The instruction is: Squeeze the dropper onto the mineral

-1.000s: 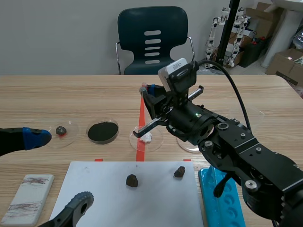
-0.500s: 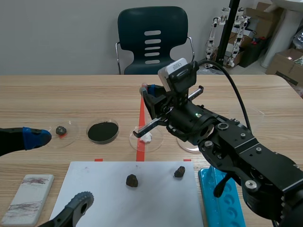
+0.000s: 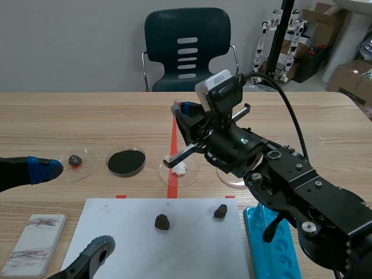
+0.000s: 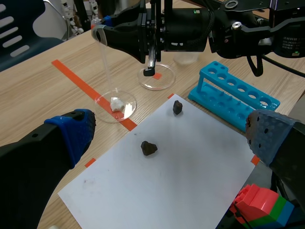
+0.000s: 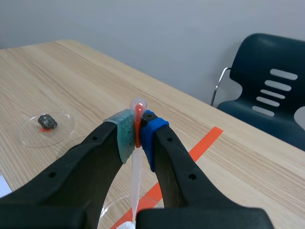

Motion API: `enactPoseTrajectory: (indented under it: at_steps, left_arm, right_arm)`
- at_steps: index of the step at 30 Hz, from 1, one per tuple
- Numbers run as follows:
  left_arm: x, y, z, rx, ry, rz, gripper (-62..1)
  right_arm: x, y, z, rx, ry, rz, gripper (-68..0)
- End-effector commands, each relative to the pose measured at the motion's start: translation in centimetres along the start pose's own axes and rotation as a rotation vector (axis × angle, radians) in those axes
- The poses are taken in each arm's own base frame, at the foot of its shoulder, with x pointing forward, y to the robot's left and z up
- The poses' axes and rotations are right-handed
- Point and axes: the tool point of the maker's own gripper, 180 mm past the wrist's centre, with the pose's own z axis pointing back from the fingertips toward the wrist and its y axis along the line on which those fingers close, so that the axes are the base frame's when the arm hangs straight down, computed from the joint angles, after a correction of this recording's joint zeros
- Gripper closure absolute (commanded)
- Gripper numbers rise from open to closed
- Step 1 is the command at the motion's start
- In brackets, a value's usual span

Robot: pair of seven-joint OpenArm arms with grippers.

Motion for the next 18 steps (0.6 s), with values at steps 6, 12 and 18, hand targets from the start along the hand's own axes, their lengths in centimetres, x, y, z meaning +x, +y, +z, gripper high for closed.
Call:
enactPoseTrajectory:
  at_steps: [6, 12, 18]
  left_arm:
    - [0.6, -0.1, 0.0, 0.004, -0.026, 0.015, -62.3]
    - [0.6, -0.1, 0.0, 0.004, -0.026, 0.015, -62.3]
    - [0.6, -0.1, 0.0, 0.004, -0.026, 0.015, -62.3]
  right_arm:
    - [4.3, 0.4, 1.1, 0.023, -0.095, 0.052, -1.1]
    - [6.6, 2.5, 3.7, 0.006, -0.014, 0.051, -1.1]
    - [9.0, 3.5, 8.0, -0.056, -0.013, 0.033, -1.1]
